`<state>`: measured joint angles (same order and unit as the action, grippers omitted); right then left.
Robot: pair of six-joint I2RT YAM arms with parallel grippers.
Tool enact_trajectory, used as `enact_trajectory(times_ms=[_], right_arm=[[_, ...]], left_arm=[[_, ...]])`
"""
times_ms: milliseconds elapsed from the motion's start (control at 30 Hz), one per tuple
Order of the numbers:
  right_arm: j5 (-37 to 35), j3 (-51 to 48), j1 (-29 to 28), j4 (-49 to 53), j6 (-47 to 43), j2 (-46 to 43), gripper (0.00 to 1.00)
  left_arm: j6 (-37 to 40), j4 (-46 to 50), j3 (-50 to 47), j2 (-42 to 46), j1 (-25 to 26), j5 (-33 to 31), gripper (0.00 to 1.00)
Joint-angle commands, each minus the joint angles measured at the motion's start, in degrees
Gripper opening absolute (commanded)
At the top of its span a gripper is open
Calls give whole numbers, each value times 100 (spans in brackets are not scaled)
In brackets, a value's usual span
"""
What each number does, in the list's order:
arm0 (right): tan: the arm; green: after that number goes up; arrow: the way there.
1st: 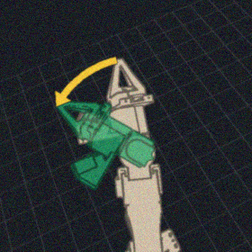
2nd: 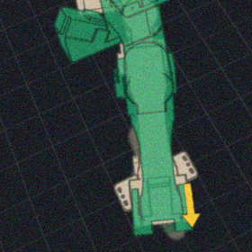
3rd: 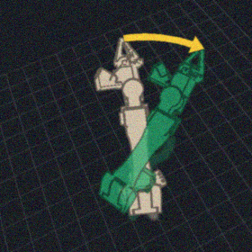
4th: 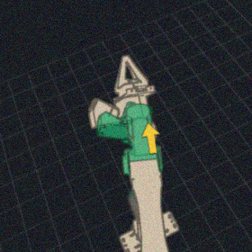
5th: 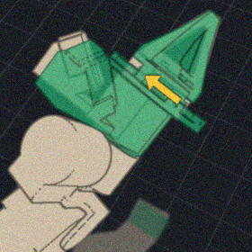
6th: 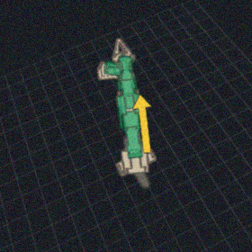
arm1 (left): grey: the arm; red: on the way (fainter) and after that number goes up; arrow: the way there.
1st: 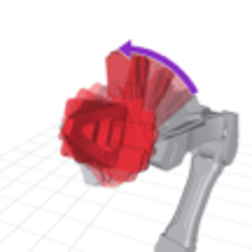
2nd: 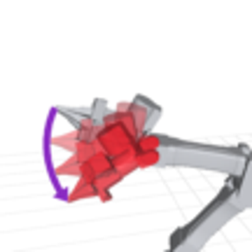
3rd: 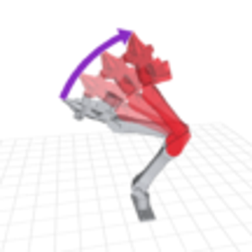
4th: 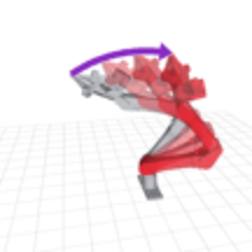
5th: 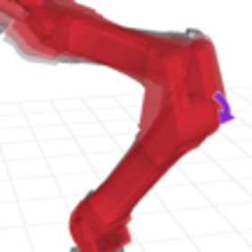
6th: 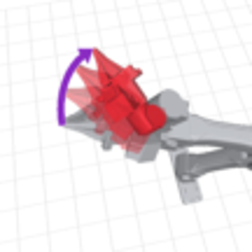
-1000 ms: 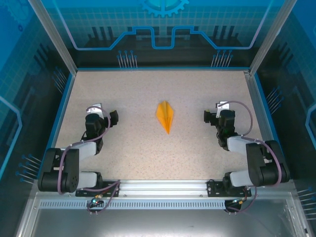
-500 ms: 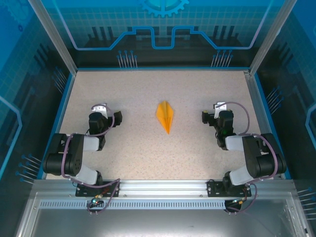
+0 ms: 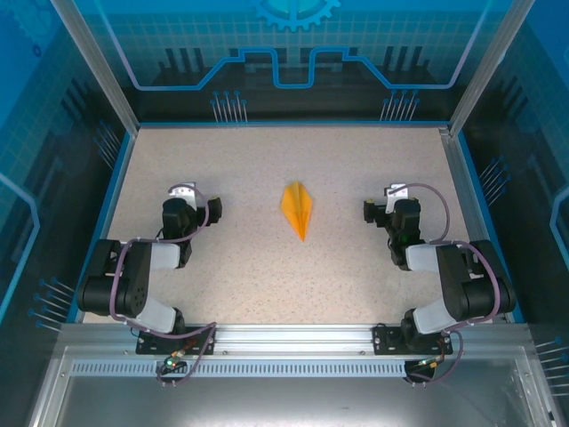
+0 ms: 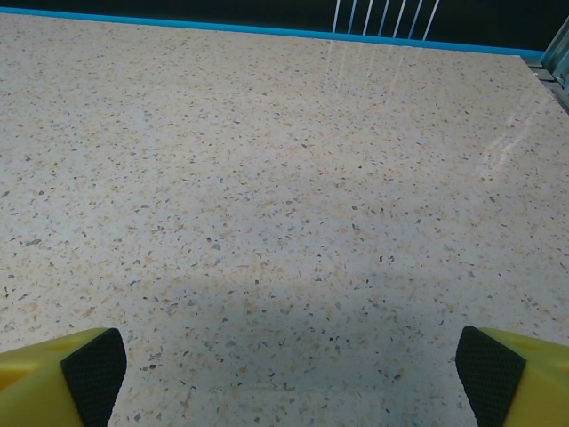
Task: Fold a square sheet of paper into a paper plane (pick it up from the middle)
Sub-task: Reset both arms
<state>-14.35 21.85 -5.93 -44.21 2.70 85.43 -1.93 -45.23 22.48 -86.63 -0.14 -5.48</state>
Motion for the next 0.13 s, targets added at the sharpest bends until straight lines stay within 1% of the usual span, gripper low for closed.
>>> enact_trajectory(times_ms=[0, 100], right_arm=[[-14, 121, 88, -176, -62, 44, 99], [101, 109, 92, -209, -105, 44, 100]], left_arm=[[158, 37, 151, -38, 41, 134, 98], [158, 2, 134, -38, 41, 138, 98]])
